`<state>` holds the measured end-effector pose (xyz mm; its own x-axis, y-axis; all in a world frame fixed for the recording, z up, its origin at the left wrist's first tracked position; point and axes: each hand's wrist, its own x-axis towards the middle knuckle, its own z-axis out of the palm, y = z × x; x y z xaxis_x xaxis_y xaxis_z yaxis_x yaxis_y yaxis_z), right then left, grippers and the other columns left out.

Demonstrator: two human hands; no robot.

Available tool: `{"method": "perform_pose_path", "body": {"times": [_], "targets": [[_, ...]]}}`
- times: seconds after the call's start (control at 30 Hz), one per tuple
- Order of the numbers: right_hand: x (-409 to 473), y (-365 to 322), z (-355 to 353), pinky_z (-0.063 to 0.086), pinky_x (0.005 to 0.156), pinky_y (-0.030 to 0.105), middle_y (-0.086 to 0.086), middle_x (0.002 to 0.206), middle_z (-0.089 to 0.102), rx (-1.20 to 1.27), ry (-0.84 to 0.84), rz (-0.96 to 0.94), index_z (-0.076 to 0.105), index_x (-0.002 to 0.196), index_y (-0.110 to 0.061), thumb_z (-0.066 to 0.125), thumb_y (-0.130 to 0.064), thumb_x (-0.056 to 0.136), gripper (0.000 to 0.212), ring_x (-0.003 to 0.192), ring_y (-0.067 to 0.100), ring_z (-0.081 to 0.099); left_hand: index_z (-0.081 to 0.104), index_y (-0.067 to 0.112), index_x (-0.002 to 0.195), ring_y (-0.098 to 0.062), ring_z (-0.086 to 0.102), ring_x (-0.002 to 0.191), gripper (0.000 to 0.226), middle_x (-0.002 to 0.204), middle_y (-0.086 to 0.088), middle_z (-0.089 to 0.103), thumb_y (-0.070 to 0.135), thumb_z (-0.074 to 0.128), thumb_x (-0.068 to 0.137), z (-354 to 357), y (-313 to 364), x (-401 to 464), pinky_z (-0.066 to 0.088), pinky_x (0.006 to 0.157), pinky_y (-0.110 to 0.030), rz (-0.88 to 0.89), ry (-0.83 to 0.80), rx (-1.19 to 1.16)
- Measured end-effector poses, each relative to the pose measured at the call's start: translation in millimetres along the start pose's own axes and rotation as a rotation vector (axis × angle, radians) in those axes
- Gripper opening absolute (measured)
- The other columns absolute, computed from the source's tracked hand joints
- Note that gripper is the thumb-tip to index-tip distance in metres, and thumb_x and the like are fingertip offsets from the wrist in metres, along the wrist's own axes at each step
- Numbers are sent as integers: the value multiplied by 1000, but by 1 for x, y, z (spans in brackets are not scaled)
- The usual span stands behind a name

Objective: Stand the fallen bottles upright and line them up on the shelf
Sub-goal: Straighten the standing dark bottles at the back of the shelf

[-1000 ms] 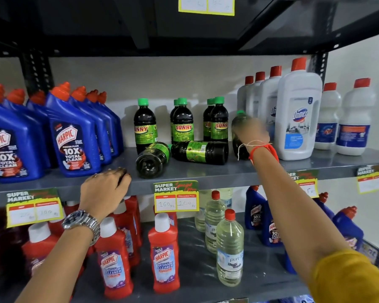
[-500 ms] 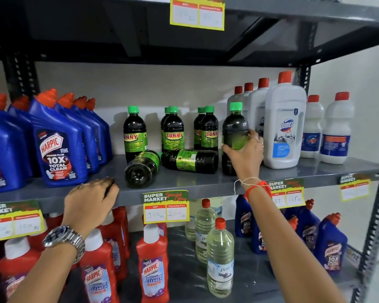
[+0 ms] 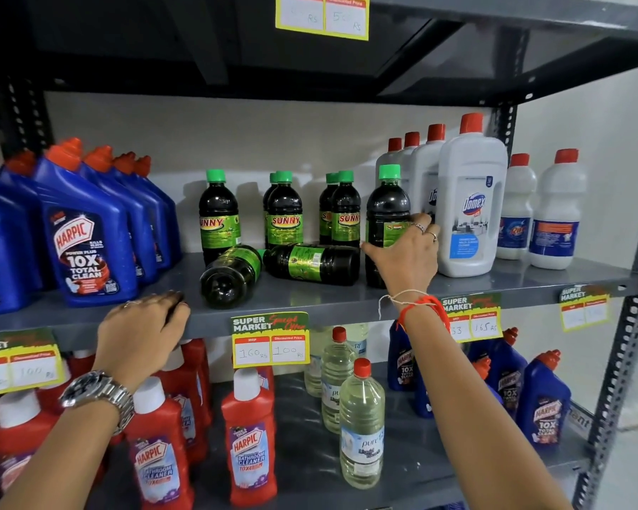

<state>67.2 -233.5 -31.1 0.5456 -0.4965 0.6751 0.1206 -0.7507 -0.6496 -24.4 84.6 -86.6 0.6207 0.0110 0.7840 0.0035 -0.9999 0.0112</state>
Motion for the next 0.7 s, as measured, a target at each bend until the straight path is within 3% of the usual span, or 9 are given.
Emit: {"method": "perform_pose_path", "body": {"times": [0.17,0.23,0.37,0.43,0.53,0.7], "targets": [[21,16,-3,45,90,34,11,116,60,314,-278,94,48,122,-1,76,-38,67,72,110,28,57,69,7,100,-33,65,73,44,93,-16,72,32,36,83,0,3,1,44,60,-34,-10,-1,-12],[25,21,-5,43,87,30,10,114,57,406,-348,148,46,123,2,71,-33,74,66,108,26,54,69,6,98,-33,65,72,44,91,-16,72,31,36,82,0,3,0,43,59,-34,-5,-7,-13],[20,18,0,34,107,38,15,131,42,247,-267,26,35,132,7,74,-53,64,99,127,32,37,70,6,93,-32,64,67,43,86,-16,72,30,36,82,1,2,0,38,56,-32,-7,-6,1],[15,16,3,34,107,39,18,128,43,151,-147,-38,36,130,7,75,-59,59,104,124,33,39,70,6,94,-31,65,68,43,87,-16,72,30,36,82,2,2,0,40,57,-32,-14,-10,4],[15,14,5,38,102,37,18,126,48,153,-104,-50,38,128,3,80,-51,60,97,123,32,44,69,6,96,-30,65,70,48,89,-15,72,33,32,83,3,2,1,43,61,-35,-12,-16,10],[32,22,-3,47,96,35,13,121,61,356,-298,97,50,123,-3,78,-34,68,70,112,26,57,67,6,99,-31,65,75,53,94,-16,71,37,27,83,5,1,2,44,69,-39,-30,-37,21]]}}
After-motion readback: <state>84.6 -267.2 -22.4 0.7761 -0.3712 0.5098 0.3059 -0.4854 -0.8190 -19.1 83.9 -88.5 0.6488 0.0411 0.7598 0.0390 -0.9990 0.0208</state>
